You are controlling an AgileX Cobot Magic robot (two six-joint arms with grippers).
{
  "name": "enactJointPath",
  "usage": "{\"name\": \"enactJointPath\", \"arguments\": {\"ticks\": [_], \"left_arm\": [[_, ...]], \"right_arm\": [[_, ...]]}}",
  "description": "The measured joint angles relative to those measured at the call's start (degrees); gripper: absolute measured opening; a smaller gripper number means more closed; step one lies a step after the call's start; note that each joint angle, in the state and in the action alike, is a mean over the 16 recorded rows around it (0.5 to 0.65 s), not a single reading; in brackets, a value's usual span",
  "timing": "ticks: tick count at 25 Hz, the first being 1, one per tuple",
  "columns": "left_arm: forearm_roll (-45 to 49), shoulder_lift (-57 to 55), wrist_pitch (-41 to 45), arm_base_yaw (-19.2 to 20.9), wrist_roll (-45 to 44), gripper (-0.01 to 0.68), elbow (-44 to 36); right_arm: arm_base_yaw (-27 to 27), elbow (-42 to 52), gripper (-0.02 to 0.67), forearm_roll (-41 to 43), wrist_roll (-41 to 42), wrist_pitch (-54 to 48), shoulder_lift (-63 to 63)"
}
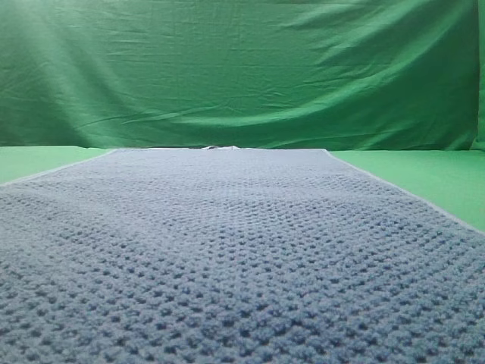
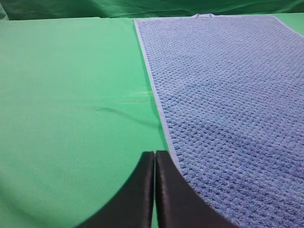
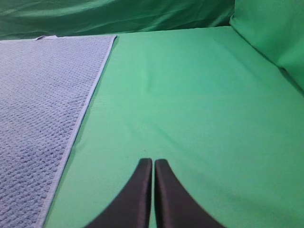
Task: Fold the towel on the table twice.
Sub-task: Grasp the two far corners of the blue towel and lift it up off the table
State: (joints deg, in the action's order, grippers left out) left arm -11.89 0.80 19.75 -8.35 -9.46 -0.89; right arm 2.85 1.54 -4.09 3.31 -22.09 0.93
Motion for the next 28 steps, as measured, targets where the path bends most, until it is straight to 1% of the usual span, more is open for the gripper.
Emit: {"name": "enactJointPath", "arguments": {"ticks": [21, 24, 28], "left_arm": [[-0.22, 0.00, -0.16, 0.00, 0.00, 0.000, 0.00], [-1.66, 0.00, -1.34, 0.00, 0.00, 0.000, 0.00], [-6.24, 0.00, -5.73, 0.00, 0.00, 0.000, 0.00]], "right_arm": [[0.00, 0.00, 0.000, -0.03, -0.01, 0.08, 0.00], [0.00, 0.00, 0.000, -0.46, -0.09, 0.95, 0.00], [0.00, 0.00, 0.000, -1.41, -0.21, 4.42, 0.00]]}}
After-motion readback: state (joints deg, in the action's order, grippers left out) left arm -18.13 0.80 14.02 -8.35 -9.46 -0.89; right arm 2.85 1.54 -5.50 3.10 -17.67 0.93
